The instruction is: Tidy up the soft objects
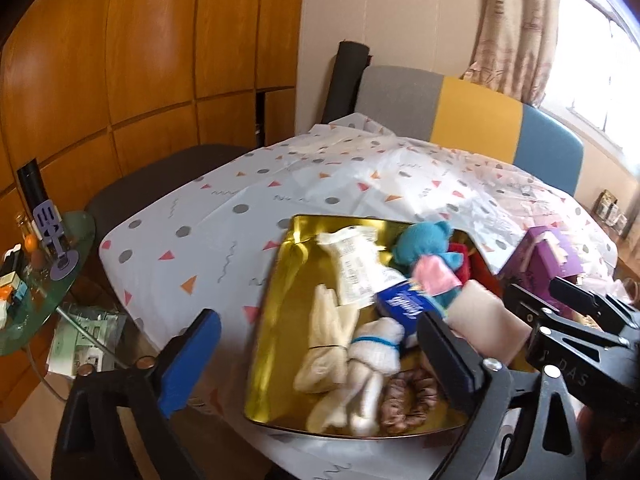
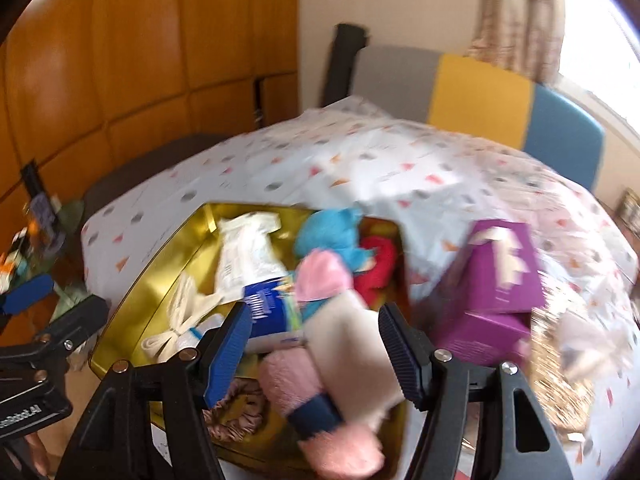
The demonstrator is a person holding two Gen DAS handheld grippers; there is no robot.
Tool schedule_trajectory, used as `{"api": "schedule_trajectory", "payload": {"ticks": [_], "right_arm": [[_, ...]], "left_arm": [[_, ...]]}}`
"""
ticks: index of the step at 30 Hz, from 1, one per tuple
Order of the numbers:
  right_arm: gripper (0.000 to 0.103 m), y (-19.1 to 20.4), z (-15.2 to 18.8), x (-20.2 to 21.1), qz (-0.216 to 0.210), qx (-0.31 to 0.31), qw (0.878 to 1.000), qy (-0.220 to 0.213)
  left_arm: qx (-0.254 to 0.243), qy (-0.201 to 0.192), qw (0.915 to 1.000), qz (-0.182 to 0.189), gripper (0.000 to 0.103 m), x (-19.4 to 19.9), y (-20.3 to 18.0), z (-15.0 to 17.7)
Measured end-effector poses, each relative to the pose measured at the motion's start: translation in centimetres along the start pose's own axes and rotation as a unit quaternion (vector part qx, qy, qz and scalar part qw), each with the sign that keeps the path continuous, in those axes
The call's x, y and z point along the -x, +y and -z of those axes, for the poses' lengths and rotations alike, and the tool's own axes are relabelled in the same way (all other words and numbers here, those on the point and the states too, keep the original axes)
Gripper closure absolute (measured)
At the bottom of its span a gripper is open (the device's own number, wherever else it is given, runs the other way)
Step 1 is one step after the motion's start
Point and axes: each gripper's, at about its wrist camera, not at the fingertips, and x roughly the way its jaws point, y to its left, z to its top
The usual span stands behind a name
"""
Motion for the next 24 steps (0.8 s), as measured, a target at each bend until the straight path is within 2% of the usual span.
{"api": "schedule_trajectory", "payload": {"ticks": [3,6,8,12,24], "right_arm": [[0.036,-1.4,0.9,1.5,0.043,-0.023,0.999,-0.014],[0.036,-3.4,1.8,2.3,0.072,-0.059,0.996,-0.016],[0.036,-4.4,2.4,2.7,0.086,-0.070,0.994,-0.017],[0.036,-6.4,3.6,3.4,0.104,-0.086,0.991,-0.016],[0.036,-8.7,4.9,4.7,0.115,-0.118,0.986,-0.027]], "left_arm": [[-0.014,-0.006,0.9999,0.007,0.000,0.5,-1.9,0.1],[-0.029,0.002,0.9990,0.034,0.000,0.4,-3.9,0.5],[-0.046,0.009,0.9983,0.035,0.000,0.3,-5.3,0.8],[-0.073,0.009,0.9968,0.031,0.000,0.5,-7.2,1.8],[-0.073,-0.014,0.9972,0.008,0.000,1.4,-7.8,2.0]]}}
